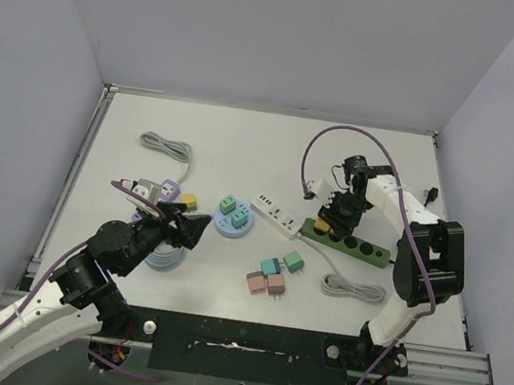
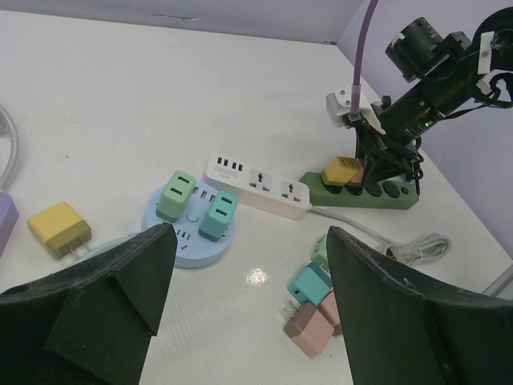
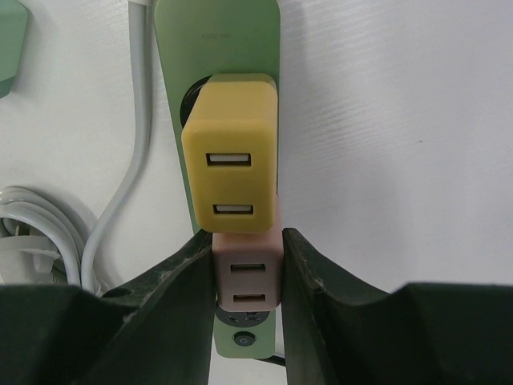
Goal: Insert the plug
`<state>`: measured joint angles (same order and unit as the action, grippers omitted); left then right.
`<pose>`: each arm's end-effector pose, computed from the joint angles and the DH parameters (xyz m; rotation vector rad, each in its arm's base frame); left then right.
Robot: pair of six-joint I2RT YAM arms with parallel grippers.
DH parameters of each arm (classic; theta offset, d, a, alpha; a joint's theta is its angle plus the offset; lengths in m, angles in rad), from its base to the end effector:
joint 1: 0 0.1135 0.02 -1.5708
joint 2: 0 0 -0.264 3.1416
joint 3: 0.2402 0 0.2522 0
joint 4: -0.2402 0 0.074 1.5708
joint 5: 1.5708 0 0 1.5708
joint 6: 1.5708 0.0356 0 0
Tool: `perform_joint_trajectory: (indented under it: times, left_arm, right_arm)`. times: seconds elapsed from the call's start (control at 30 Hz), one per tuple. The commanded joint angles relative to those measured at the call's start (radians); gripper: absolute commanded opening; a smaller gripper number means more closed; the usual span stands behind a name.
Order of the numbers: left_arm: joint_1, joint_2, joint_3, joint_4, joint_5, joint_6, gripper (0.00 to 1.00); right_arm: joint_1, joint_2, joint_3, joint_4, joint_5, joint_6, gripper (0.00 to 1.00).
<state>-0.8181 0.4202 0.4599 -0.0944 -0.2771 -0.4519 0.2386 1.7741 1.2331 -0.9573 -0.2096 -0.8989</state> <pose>0.0956 -0.0878 0.2850 0.0869 1.6743 -0.7468 0.3112 0.0833 0.1888 -1.6221 2.5165 0.2627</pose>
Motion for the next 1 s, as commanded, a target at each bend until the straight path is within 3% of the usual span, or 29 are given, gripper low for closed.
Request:
perform_joint_trajectory:
  times: [0.0, 0.07, 0.13, 0.37, 0.4, 0.53, 0.7, 0.83, 0.97]
  left_arm:
    - [0.003, -0.002, 0.011, 0.021, -0.005, 0.001, 0.74]
    - [0.004, -0.001, 0.012, 0.018, -0.007, 0.002, 0.74]
    - [0.003, 0.001, 0.014, 0.016, -0.007, 0.003, 0.75]
    - [0.003, 0.029, 0.028, 0.027, 0.01, 0.006, 0.75]
    - [0.003, 0.033, 0.031, 0.023, 0.011, 0.007, 0.75]
    - [0.004, 0.037, 0.043, 0.007, 0.023, 0.006, 0.75]
    - [0.004, 0.032, 0.04, -0.007, 0.025, -0.026, 0.74]
    - [0.003, 0.045, 0.026, -0.006, 0.018, -0.076, 0.75]
    - [0.004, 0.079, 0.02, -0.006, 0.013, -0.12, 0.74]
  right_arm:
    - [0.016, 0.163, -0.096, 0.238, -0.019, 0.007, 0.0]
    - [0.014, 0.091, -0.092, 0.227, -0.047, -0.005, 0.0]
    - [0.004, -0.003, -0.097, 0.215, -0.071, -0.015, 0.09]
    - [-0.009, -0.235, -0.146, 0.204, -0.077, 0.005, 0.65]
    - [-0.009, -0.256, -0.157, 0.214, -0.068, 0.016, 0.68]
    - [-0.016, -0.342, -0.192, 0.261, -0.013, 0.042, 0.71]
    - [-0.024, -0.495, -0.173, 0.29, -0.053, 0.174, 0.72]
    - [-0.024, -0.613, -0.183, 0.361, -0.155, 0.445, 0.72]
    - [-0.023, -0.778, -0.334, 0.541, -0.266, 0.746, 0.74]
